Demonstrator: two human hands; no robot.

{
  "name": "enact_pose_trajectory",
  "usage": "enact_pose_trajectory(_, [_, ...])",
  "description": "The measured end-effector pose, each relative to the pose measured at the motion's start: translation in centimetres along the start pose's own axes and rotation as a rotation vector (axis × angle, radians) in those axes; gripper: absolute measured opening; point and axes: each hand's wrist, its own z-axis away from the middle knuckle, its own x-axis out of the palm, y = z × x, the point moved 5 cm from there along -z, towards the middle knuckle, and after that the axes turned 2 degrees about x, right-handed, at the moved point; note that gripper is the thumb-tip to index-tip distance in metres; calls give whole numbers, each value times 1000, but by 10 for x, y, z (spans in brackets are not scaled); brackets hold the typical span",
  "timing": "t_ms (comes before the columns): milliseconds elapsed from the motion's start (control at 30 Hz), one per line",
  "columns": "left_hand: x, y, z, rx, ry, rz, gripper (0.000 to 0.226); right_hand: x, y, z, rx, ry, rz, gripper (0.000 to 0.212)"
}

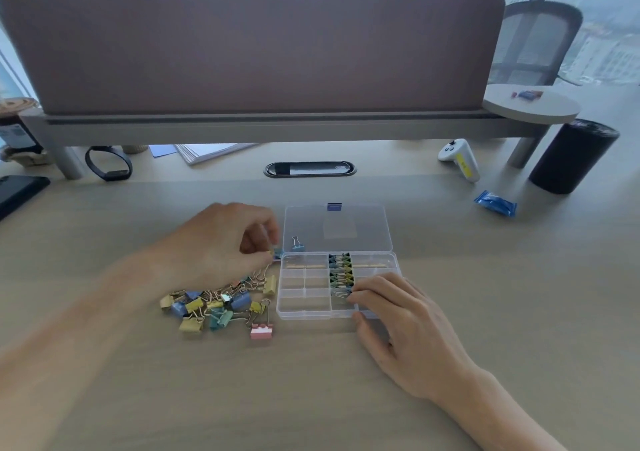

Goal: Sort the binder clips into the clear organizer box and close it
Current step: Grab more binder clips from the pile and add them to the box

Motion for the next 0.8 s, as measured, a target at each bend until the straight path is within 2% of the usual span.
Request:
enact_pose_trajectory(133, [25,39,-2,99,-13,194,9,0,0,0,1,-3,-6,15])
enact_pose_trajectory(333, [63,54,-7,155,-3,182,12,-3,4,1,26,30,-115,12])
enact_pose_trajectory(500, [71,50,-6,170,-5,76,9,-6,5,2,32,54,-139,14])
enact_pose_trajectory(800, [74,60,-13,199,0,-82,11,-3,5,0,46,-28,-156,18])
